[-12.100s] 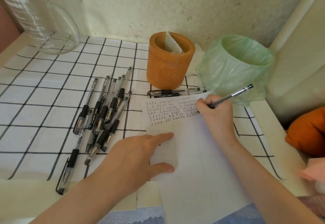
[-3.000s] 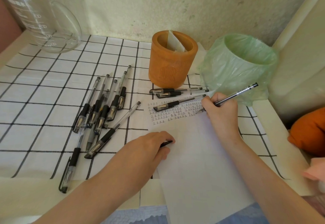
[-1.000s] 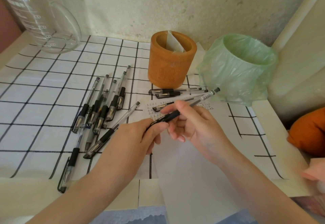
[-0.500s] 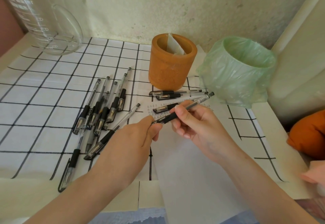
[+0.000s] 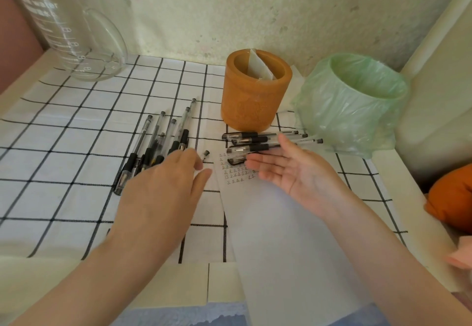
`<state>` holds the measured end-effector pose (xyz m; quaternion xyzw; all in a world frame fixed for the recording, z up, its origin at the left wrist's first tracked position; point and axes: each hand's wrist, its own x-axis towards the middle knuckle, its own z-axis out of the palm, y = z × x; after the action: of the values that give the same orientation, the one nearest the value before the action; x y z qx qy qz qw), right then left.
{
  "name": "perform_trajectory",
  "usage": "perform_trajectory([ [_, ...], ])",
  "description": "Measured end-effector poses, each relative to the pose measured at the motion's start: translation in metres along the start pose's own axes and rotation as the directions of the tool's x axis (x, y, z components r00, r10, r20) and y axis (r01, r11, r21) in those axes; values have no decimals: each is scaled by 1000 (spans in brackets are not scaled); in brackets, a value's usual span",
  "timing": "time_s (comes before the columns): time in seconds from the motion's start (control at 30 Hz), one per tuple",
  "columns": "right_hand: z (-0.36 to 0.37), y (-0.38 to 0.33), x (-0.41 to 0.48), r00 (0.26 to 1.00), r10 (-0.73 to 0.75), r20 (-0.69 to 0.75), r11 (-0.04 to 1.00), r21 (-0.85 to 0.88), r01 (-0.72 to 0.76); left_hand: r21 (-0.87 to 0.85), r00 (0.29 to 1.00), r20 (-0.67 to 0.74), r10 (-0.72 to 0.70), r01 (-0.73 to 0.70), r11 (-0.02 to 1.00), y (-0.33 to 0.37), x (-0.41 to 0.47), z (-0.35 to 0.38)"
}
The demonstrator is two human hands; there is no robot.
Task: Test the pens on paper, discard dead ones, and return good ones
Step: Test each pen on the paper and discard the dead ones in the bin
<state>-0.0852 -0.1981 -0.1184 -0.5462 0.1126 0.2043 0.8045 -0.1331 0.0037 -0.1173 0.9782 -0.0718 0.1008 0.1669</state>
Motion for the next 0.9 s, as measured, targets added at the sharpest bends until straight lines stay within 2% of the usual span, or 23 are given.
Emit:
perform_trajectory([
  [0.13,-2,-6,2,998,9,58,998,-69,-5,146,999,48,-9,2,989,-11,-5,12],
  [0.3,-7,-6,7,992,-111,-59,951,-295,89,265,990,127,-68,32,964,-15,-7,23],
  [0.37,-8,-5,8,986,-149,-78,934,-338,114,245,986,146,-76,38,969,-13,-5,24],
  [0.47,-6,-3,7,981,-178,-81,919,-370,137,241,992,90,-87,63,968,-10,-2,18],
  [0.6,3,-2,-1,995,-93,24,920,-379,95,18,986,-124,109,-108,994,-2,-1,10],
  [0.7,14,2,-7,982,-73,172,905,-403,138,-226,983,-106,152,-172,959,10,-1,8],
  [0.8,19,8,-10,966,-152,211,890,-396,227,-420,991,-35,133,-135,898,16,-2,13],
  [0.9,17,5,-10,956,-255,148,906,-310,290,-533,1000,29,-8,22,846,21,-3,11],
])
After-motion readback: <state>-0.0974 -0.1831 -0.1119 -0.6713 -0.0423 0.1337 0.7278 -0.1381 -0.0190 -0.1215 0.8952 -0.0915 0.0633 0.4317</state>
